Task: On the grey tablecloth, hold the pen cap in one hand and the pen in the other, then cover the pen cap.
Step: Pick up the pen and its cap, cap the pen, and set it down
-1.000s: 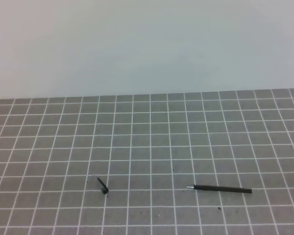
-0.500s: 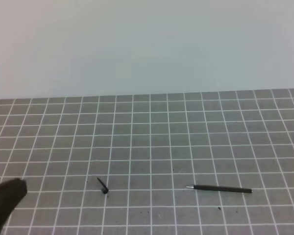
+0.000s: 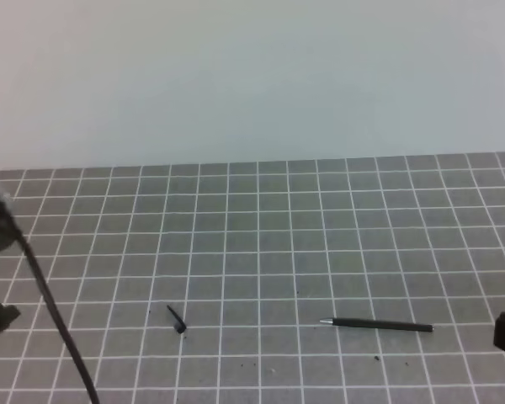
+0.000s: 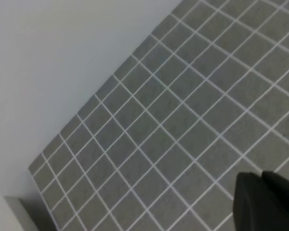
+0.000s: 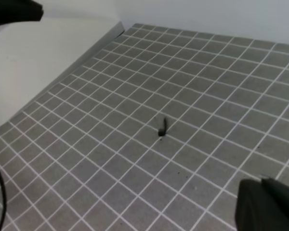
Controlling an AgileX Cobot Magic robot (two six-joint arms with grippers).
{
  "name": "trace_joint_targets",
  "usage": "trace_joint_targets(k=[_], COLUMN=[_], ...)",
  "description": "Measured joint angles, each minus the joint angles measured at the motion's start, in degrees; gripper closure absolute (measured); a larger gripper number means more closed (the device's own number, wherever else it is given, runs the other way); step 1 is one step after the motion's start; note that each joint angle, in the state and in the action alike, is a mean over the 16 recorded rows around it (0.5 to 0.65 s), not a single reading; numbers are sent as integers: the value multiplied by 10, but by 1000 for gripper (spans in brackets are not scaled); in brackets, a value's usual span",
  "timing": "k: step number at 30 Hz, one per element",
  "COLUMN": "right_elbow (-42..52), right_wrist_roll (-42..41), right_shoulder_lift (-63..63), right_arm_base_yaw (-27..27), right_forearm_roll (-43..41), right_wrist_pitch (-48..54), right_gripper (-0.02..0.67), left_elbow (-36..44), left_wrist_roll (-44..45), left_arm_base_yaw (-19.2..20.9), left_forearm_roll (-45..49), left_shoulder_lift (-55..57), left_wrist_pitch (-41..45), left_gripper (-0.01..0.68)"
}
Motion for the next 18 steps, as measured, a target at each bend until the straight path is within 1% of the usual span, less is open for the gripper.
trace_joint_targets(k=[5, 11, 14, 18], right_elbow=[0, -1, -1, -1], right_wrist_roll=[-7, -7, -8, -8], right_shoulder_lift=[15, 20, 21, 24], right_arm_base_yaw=[0, 0, 0, 0], right_forearm_roll=[0, 0, 0, 0], right_wrist_pitch=[24, 35, 36, 36], right_gripper=[641, 641, 641, 641], left_elbow=[-63, -134, -165, -196], left_wrist_roll=[57, 148, 180, 214], left_arm_base_yaw=[0, -7, -21, -52], left_forearm_roll=[29, 21, 17, 28], left_shoulder_lift=[94, 195, 240, 295], left_wrist_pitch=[26, 93, 122, 153], left_gripper=[676, 676, 676, 676])
